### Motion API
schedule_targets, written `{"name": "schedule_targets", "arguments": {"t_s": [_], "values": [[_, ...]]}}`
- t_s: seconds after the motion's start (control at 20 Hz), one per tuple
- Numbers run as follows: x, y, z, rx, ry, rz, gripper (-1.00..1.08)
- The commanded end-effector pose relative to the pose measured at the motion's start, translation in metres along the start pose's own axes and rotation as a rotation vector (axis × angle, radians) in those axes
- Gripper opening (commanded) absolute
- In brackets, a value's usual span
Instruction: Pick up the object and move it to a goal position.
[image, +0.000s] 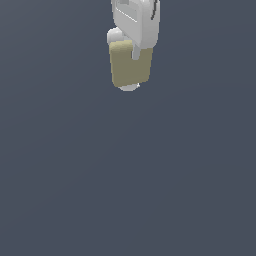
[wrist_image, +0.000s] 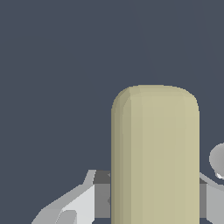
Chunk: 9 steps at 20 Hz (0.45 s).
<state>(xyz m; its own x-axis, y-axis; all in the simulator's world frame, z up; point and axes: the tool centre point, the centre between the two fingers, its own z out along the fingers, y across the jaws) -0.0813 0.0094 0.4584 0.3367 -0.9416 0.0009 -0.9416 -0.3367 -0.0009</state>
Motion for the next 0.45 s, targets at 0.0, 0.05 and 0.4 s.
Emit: {"name": "schedule_targets", "arguments": {"t_s": [0.0, 0.05, 0.4], "values": [[-0.002, 0.003, -0.013, -0.001, 0.000, 0.000, -1.00], [-0.002, 0.003, -0.017, -0.001, -0.001, -0.001, -1.00], [-0.003, 0.005, -0.030, -0.001, -0.001, -0.001, -1.00]]}}
